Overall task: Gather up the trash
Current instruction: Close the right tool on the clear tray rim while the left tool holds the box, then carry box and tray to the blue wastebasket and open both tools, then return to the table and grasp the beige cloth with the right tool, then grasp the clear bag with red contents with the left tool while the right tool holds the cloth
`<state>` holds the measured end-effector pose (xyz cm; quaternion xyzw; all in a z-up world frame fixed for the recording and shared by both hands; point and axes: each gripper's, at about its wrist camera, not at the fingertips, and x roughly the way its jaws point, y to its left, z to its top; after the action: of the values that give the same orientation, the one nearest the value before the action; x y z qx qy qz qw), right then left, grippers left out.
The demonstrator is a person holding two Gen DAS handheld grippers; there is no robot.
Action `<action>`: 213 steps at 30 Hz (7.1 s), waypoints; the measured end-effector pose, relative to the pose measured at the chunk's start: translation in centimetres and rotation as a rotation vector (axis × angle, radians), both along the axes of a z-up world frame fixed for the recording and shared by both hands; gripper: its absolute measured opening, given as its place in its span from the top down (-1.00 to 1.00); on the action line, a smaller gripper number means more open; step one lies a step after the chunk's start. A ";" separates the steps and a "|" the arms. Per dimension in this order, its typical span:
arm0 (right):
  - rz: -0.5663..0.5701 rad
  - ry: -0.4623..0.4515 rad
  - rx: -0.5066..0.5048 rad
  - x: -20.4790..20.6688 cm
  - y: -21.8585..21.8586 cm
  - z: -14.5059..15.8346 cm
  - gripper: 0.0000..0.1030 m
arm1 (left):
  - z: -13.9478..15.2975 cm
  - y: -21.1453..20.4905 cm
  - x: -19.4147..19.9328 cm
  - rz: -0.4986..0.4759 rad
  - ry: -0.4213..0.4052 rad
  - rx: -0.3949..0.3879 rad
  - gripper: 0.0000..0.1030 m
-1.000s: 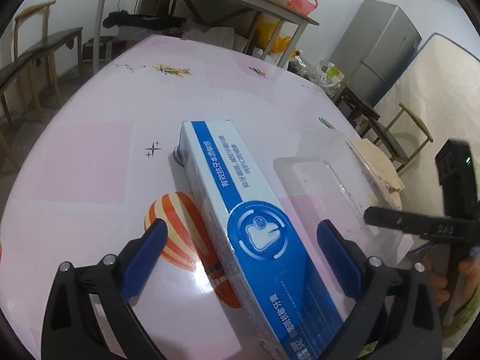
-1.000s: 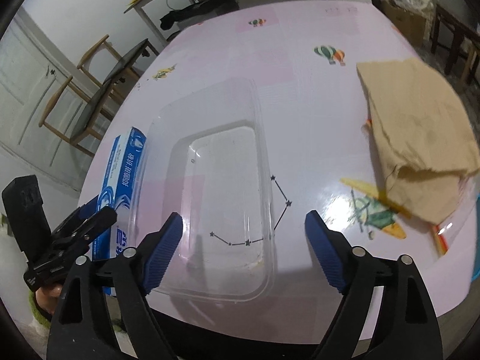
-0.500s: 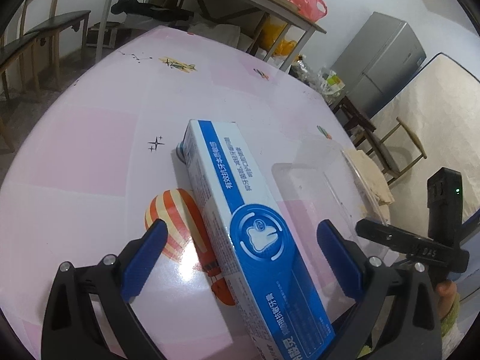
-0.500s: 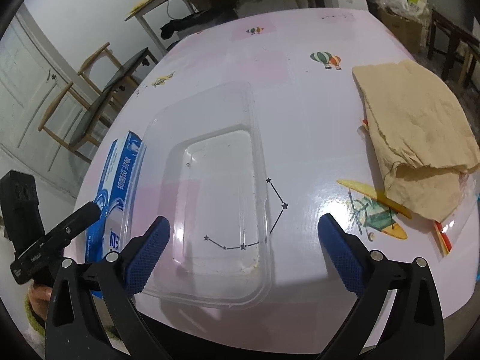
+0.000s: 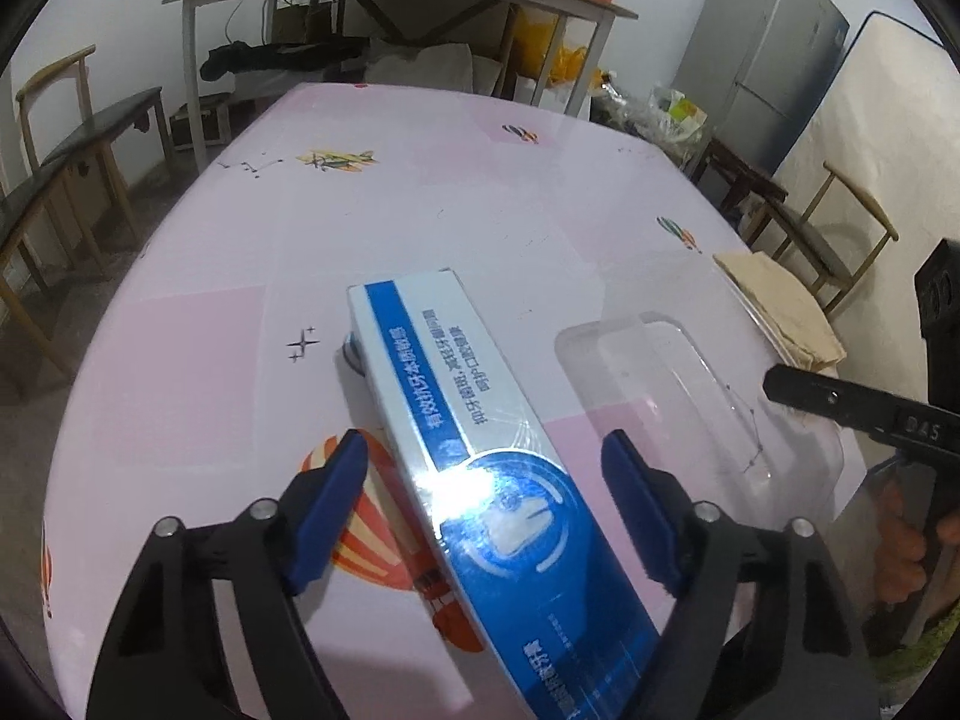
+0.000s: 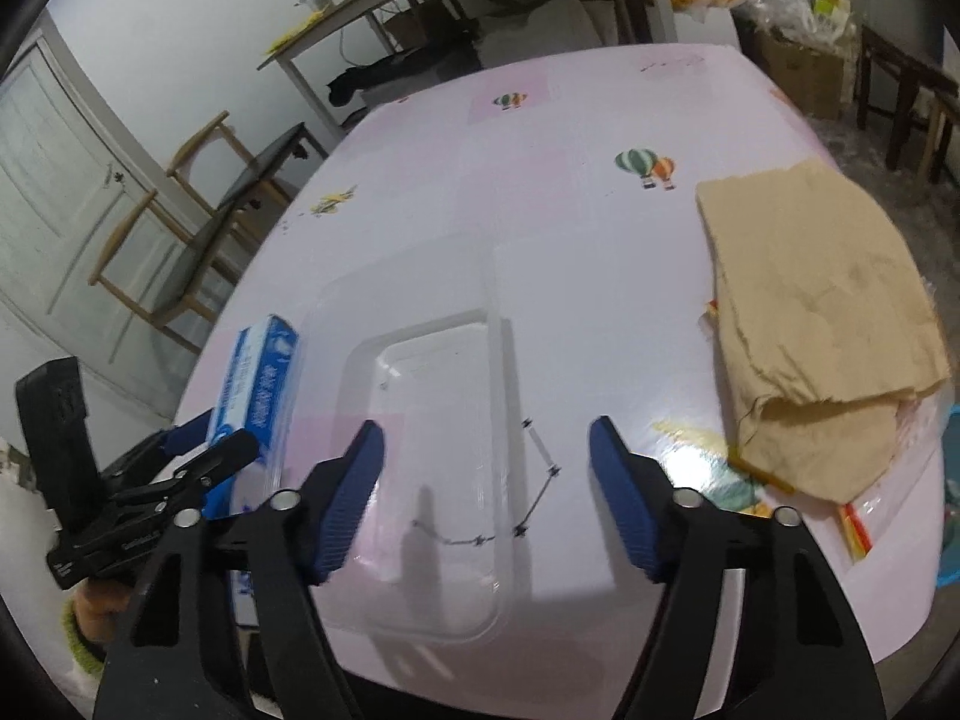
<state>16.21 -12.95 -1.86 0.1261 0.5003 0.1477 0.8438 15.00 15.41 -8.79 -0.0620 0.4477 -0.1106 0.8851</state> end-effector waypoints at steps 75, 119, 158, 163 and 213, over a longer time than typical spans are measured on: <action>-0.060 -0.169 0.072 -3.8 -3.4 4.5 0.95 | 7.4 -0.6 -3.2 -0.032 -0.049 -0.051 0.09; -1.266 0.272 0.058 -20.3 -52.5 -20.3 0.32 | -5.3 -66.2 7.0 -0.914 0.185 0.076 -0.49; -0.412 -0.194 0.206 -11.2 -27.9 2.4 -0.09 | 5.8 -22.4 0.5 -0.528 -0.192 -0.124 -0.67; -0.165 -0.208 0.065 -5.3 -20.3 4.5 -0.23 | 4.5 -19.2 1.6 -0.469 -0.165 -0.169 -0.67; 0.030 -0.167 0.348 2.5 -7.0 5.4 0.95 | 0.7 -7.3 2.1 -0.288 -0.060 -0.203 -0.25</action>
<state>18.71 -19.97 3.49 0.2497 0.3973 0.2545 0.8456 17.10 8.07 -8.05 -0.0828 0.4118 -0.2825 0.8624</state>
